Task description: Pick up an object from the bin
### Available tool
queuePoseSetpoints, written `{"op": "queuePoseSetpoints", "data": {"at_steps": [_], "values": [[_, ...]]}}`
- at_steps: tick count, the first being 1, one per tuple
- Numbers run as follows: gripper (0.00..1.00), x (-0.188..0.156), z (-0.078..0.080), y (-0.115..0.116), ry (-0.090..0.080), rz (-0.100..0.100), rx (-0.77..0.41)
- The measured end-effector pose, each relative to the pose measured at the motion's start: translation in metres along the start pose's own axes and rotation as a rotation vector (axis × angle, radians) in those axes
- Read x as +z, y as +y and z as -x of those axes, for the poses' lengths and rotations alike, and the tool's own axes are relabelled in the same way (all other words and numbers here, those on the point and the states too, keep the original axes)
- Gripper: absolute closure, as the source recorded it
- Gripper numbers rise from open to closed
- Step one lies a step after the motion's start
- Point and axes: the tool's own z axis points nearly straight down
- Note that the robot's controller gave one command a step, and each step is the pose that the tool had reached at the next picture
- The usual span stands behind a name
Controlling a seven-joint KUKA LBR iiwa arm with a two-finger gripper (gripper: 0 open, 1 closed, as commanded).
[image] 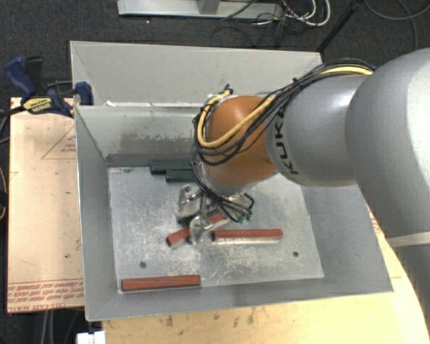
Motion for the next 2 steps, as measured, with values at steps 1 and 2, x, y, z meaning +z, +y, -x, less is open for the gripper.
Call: {"op": "queuePoseSetpoints", "data": {"at_steps": [1, 2], "values": [[1.00, 0.0000, 0.0000, -0.0001, 0.000, 0.000, 0.001], [1.00, 0.0000, 0.0000, -0.0001, 0.000, 0.000, 0.001]]}}
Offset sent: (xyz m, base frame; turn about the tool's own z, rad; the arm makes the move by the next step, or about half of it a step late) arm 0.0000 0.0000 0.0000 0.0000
